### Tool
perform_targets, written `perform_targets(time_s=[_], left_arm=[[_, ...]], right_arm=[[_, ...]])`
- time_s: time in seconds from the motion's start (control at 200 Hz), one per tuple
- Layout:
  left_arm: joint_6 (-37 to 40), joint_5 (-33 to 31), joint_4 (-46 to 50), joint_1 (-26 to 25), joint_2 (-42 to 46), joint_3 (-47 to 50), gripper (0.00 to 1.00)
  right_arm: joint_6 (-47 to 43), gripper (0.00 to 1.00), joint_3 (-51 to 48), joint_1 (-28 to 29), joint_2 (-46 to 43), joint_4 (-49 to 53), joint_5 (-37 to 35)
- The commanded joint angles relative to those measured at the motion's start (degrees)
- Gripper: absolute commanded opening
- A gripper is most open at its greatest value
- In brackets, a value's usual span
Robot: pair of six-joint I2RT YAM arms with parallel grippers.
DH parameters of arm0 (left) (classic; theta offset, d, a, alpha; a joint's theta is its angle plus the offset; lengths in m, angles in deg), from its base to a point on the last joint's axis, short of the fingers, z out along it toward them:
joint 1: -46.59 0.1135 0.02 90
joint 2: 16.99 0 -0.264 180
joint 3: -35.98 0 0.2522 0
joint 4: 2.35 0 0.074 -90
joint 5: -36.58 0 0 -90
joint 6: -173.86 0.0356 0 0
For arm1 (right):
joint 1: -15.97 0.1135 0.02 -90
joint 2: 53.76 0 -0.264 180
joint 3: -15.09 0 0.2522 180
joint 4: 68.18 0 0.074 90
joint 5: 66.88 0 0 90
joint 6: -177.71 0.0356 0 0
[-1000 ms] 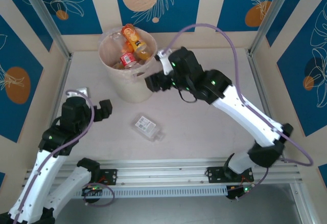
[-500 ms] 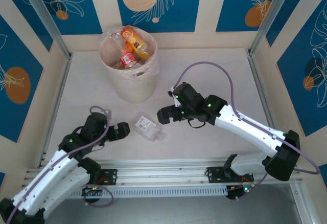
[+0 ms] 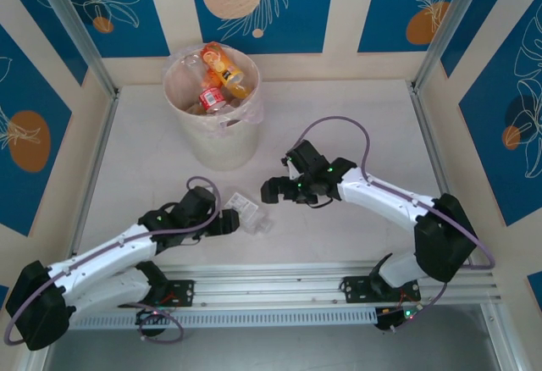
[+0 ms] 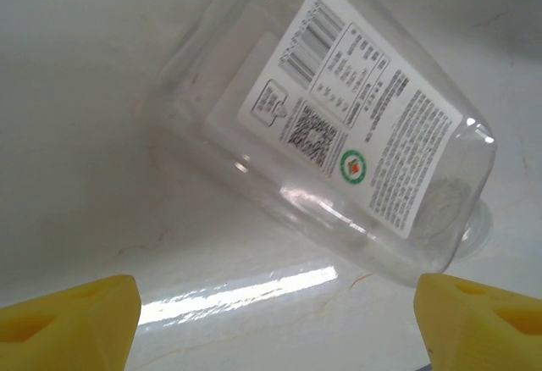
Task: Put the plastic bottles in the bin
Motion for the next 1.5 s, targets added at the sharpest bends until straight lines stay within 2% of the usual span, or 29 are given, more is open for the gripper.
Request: perform_targets(time_s=[0.0, 0.45, 0.64, 0.8, 0.93, 1.175, 1.495], left_arm=[[-1.99, 0.07, -4.46, -0.89, -1.55, 1.63, 0.83], [-5.4, -0.48, -8.22, -0.95, -5.24, 5.84, 0.72], [-6.97, 0.89, -11.75, -1.0, -3.68, 6.88, 0.72], [-8.26, 1.36, -11.15, -0.84, -0.43, 6.3, 0.72], [-9.4, 2.1, -12.8, -0.4, -1.53, 5.92, 0.75], [-12.08, 3.21, -18.29, 3.04, -6.86, 7.61, 0.73], [-15.57, 8.93, -27.13, 9.28, -7.93, 14.46, 0.59]], right_arm=[[1.07, 0.98, 0.03, -0.37, 3.19, -3.44, 5.3], [3.59, 0.93, -0.37, -1.01, 12.66, -10.81, 14.27], [4.56, 0.92, -1.59, -1.8, 14.4, -13.88, 17.01], [4.97, 0.92, -2.01, -2.23, 15.13, -14.95, 17.55], [5.21, 0.91, -2.09, -2.23, 15.89, -15.49, 17.81], [5.81, 0.9, -2.03, -2.23, 17.7, -16.88, 19.57], [7.33, 0.9, -2.35, -2.4, 20.15, -22.72, 24.32]])
